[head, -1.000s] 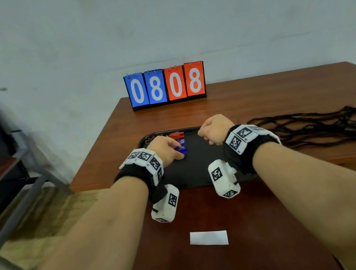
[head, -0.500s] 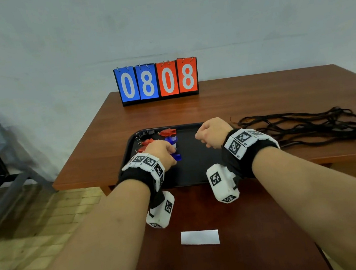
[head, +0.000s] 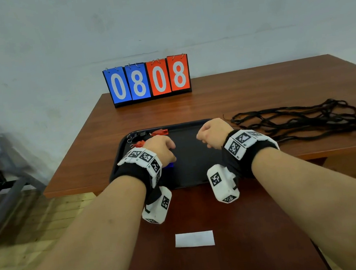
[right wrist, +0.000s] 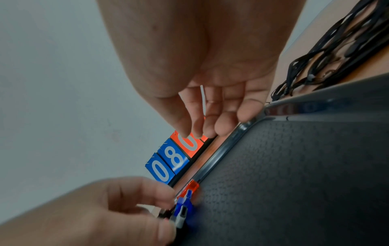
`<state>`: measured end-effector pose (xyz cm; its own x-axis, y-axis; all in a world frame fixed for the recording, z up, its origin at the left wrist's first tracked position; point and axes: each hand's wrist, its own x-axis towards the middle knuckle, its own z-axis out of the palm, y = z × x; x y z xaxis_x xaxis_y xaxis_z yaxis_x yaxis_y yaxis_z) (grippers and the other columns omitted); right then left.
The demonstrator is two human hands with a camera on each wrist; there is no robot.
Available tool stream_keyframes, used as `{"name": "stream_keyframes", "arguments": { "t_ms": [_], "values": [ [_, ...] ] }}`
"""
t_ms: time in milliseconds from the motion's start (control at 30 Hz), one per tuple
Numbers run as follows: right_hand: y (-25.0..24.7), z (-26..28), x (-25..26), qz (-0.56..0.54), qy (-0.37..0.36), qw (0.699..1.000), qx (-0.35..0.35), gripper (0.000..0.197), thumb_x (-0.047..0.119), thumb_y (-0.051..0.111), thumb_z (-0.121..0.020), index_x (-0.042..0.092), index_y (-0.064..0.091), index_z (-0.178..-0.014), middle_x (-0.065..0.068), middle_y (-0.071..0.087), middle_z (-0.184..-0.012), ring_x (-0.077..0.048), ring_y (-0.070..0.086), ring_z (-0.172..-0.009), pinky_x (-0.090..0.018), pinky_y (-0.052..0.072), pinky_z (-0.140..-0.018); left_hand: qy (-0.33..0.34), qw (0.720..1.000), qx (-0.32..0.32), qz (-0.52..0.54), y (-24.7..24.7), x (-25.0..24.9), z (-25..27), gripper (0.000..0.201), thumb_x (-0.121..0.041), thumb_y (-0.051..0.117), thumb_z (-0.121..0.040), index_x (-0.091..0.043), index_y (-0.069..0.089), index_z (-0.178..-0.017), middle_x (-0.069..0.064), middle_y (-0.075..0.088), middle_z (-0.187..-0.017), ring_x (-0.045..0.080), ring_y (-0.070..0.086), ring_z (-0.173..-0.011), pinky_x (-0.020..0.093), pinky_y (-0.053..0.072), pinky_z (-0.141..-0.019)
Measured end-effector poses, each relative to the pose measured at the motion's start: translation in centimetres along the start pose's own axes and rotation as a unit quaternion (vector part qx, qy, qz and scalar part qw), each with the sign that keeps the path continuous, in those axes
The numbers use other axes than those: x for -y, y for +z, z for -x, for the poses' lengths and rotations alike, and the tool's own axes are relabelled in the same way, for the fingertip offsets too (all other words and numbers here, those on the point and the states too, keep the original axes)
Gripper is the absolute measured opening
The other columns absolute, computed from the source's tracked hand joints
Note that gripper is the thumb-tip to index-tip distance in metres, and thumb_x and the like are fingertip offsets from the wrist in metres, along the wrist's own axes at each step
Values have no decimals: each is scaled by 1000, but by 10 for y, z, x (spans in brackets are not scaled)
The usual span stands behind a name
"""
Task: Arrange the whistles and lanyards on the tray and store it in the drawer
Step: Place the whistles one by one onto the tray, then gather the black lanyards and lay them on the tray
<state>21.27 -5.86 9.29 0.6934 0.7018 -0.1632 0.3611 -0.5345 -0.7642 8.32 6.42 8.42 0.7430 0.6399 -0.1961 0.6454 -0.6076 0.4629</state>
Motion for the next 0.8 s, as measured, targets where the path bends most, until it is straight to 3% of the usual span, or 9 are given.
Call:
{"name": "stream_keyframes", "arguments": {
  "t_ms": [167,300,367,467,633,800],
  "values": [
    [-31,2,-26,-4,6,999,-39,21,12,58,-87,19,64,-68,-4,65,-82,-21,61,-77,-33,53,-77,64,995,-31,70,9,-52,-4,25,-22,71,-84,-19,65,-108,-2,65,-108,14,62,-97,26,48,-81],
    [-58,1,-53,-10,32,997,-69,27,10,58,-86,23,61,-63,1,60,-67,-22,58,-74,-30,49,-69,88,989,-26,112,28,-90,-11,25,-24,69,-86,-17,67,-110,-2,65,-104,14,63,-92,24,47,-78],
    [-70,2,-66,-8,47,996,-75,20,11,57,-88,19,65,-72,-1,64,-71,-22,60,-76,-29,49,-68,99,988,-23,113,38,-106,-18,26,-23,68,-87,-15,67,-112,-1,65,-101,14,62,-90,23,45,-76],
    [-86,-2,-87,-1,72,994,-83,14,14,58,-89,18,71,-84,-6,70,-91,-24,65,-90,-32,54,-77,118,988,-8,95,53,-128,-29,26,-22,66,-89,-15,68,-114,-2,65,-99,13,60,-89,22,44,-75],
    [-95,-12,-113,9,95,990,-100,15,14,59,-91,17,72,-95,-7,69,-109,-23,64,-100,-29,51,-80,135,988,18,71,72,-148,-44,25,-18,63,-90,-17,68,-115,0,70,-108,16,65,-101,26,50,-87],
    [-93,-24,-123,53,112,989,-77,30,18,60,-91,18,64,-120,-5,63,-125,-22,59,-113,-27,46,-88,117,992,39,37,84,-156,-57,31,-21,63,-91,-19,64,-122,-1,67,-118,16,63,-107,30,51,-93]
  ]
}}
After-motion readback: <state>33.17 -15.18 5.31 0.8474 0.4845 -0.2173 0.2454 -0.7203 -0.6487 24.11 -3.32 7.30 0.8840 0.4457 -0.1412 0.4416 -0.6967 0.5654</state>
